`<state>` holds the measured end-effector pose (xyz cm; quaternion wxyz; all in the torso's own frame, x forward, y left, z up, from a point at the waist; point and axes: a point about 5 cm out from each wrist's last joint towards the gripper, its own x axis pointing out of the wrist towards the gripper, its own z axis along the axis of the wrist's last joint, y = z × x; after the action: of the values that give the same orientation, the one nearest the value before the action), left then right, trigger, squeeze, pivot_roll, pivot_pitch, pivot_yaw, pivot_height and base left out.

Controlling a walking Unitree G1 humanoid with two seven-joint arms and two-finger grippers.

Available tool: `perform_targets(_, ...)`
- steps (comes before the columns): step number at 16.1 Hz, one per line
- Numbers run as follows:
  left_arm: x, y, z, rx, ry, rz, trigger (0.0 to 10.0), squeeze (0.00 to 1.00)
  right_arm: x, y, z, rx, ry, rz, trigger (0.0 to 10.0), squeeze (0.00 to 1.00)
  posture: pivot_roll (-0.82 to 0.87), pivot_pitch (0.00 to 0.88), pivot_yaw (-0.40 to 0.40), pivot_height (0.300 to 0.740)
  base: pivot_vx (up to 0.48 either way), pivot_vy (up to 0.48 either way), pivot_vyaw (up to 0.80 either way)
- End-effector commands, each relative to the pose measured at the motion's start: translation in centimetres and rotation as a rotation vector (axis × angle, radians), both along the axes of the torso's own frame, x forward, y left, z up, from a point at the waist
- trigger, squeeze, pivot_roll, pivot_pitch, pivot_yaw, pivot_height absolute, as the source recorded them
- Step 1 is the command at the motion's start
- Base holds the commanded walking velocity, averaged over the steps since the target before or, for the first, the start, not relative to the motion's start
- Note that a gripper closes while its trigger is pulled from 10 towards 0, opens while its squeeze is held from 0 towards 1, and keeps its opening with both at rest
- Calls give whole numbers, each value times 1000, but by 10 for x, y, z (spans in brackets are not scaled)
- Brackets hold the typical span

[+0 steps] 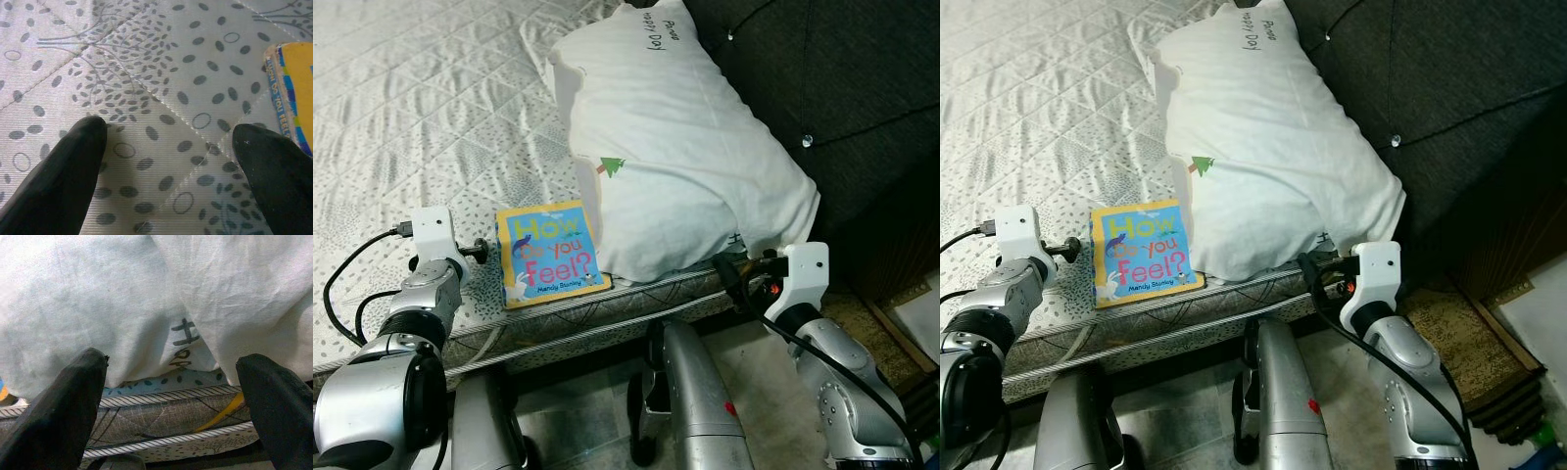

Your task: Clean up the room

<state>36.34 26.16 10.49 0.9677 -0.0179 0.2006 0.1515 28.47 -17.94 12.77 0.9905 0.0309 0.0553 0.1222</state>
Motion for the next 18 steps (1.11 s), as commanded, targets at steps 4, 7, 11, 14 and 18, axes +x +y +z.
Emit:
perform_targets(4, -11, 13, -7, 47, -53, 67, 10000, 0, 0, 6, -4, 31, -2, 4, 10000, 0, -123, 239, -39, 506, 0, 0, 0)
perform_targets(7, -27, 19, -10, 110, -160, 132, 10000, 0, 5, 18, -6, 69, -5, 22, 10000, 0, -70, 229, -31, 506, 0, 0, 0)
perform_targets(11, -52, 4, 0, 183, -353, 120, 10000, 0, 15, 33, -4, 109, -20, 30, 10000, 0, -20, 205, -19, 506, 0, 0, 0)
perform_targets(14, -60, -26, 13, 171, -479, -34, 10000, 0, 30, 47, 7, 205, -68, 28, 10000, 0, 36, 158, -8, 506, 0, 0, 0)
perform_targets(18, -63, -34, 29, 178, -511, -114, 10000, 0, 42, 50, 14, 215, -115, 29, 10000, 0, 55, 123, -4, 506, 0, 0, -250)
